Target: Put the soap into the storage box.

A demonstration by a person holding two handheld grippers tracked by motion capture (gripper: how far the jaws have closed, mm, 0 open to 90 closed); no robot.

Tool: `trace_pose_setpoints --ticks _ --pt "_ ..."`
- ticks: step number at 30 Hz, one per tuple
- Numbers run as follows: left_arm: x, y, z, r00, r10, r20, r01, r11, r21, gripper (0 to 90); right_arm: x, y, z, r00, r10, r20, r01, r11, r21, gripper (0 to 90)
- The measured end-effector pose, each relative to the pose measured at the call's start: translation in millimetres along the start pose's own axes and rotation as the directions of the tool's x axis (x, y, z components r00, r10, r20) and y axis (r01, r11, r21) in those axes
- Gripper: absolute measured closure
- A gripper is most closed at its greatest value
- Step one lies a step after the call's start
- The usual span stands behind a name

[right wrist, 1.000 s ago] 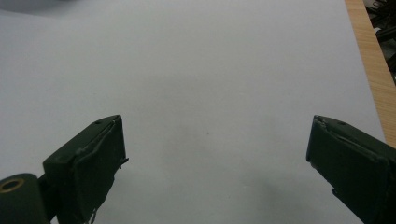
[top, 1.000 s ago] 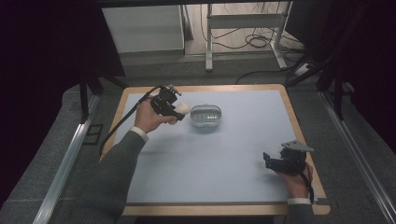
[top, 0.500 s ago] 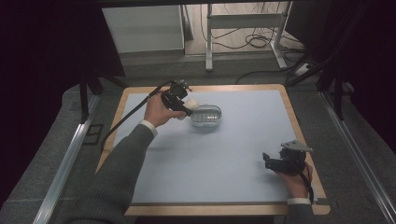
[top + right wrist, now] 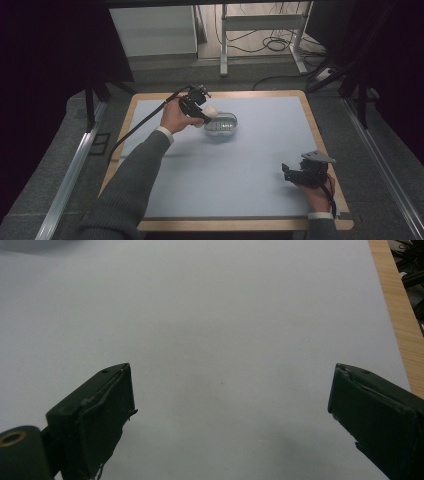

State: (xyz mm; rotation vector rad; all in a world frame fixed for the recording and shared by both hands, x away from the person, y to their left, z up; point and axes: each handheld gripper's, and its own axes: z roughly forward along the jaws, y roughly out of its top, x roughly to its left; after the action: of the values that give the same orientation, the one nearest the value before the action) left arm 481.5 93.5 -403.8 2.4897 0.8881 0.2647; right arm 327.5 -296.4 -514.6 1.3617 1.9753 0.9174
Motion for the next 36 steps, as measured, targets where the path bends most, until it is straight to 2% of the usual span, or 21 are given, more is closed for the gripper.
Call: trace_pose_setpoints --ticks 2,5,14,18,31,33,35,36 --pt "1.6 1.7 2.7 1.0 -0.002 -0.002 0.002 1.0 0.002 49.7 0.1 0.1 -0.1 1.0 0.0 -0.001 0.0 1.0 0.0 4.3" --pt "0.4 6.7 8.7 0.9997 0.018 -0.015 -0.017 0.9996 0.02 49.7 0.0 0.0 0.0 1.0 -0.001 -0.001 0.001 1.0 0.001 4.3" --pt "-7.8 29.8 27.4 0.9971 0.076 0.009 -0.076 0.9963 0.04 49.7 -0.6 -0.9 0.6 1.0 -0.004 0.0 0.004 1.0 0.004 4.3" --pt "-8.0 32.2 28.9 0.9973 0.067 0.03 -0.068 0.9973 0.028 49.8 -1.6 -1.5 0.9 1.0 -0.002 0.002 0.002 1.0 0.007 4.3" --pt "-0.8 37.4 41.5 0.9971 0.074 0.014 -0.075 0.9955 0.057 49.7 -1.0 -2.3 1.7 0.9999 -0.011 0.006 0.011 1.0 0.011 4.6" --pt "-1.1 38.4 44.9 0.9965 0.081 0.019 -0.082 0.9946 0.063 49.7 -1.2 -2.8 2.2 0.9999 -0.011 0.006 0.011 1.0 0.016 4.6" --pt "-3.1 40.1 48.5 0.993 0.117 0.017 -0.117 0.9913 0.06 49.7 -1.4 -2.8 2.1 0.9999 -0.011 0.007 0.011 1.0 0.016 4.6" --pt "-3.6 40.9 49.4 0.9924 0.121 0.025 -0.122 0.9909 0.057 49.7 -1.4 -2.7 1.9 0.9999 -0.01 0.007 0.01 1.0 0.016 4.6"
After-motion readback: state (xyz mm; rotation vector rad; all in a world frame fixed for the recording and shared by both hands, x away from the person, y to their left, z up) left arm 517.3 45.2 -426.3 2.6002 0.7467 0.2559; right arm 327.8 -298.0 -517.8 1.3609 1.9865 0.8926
